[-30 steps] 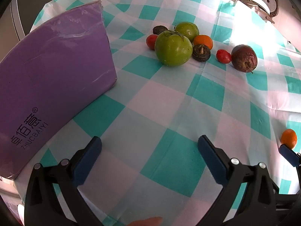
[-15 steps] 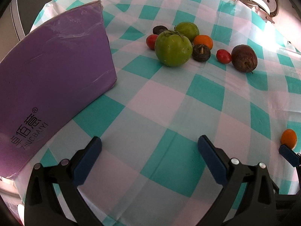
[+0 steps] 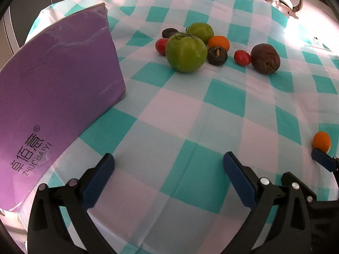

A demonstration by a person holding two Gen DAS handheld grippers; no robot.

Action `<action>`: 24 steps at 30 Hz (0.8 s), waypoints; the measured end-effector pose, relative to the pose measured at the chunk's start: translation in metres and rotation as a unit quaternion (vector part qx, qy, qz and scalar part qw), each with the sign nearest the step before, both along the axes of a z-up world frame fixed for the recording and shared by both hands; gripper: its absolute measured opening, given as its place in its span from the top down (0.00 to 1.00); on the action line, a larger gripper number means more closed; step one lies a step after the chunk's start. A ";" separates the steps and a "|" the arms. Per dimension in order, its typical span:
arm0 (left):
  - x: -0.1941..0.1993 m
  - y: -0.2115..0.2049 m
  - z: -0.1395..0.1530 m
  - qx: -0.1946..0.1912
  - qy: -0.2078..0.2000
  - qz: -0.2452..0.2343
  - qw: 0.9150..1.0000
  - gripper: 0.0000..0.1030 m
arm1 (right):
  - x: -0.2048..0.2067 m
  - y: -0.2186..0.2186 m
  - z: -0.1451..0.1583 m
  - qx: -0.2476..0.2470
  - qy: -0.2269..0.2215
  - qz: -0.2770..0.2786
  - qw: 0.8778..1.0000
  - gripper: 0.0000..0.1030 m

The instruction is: Organize fruits

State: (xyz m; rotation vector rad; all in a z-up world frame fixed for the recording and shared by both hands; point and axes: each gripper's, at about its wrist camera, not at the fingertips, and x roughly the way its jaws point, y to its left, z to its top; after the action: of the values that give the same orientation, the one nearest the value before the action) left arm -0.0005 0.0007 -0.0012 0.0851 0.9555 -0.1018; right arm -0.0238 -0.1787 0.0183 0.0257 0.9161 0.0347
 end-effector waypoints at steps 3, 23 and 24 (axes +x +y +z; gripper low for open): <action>-0.002 0.001 0.000 -0.001 0.000 -0.003 1.000 0.01 | 0.000 0.000 0.001 0.000 0.000 0.000 1.000 0.15; -0.003 0.001 0.000 -0.001 0.000 -0.003 1.000 0.01 | -0.005 -0.002 0.001 0.001 0.009 0.020 1.000 0.15; -0.003 0.001 0.000 -0.001 0.001 -0.003 1.000 0.01 | -0.007 -0.002 0.001 0.000 0.010 0.020 1.000 0.15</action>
State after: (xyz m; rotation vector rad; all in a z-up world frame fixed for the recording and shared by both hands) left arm -0.0031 0.0017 -0.0012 0.0870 0.9561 -0.1087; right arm -0.0306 -0.1803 0.0195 0.0081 0.9376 0.0727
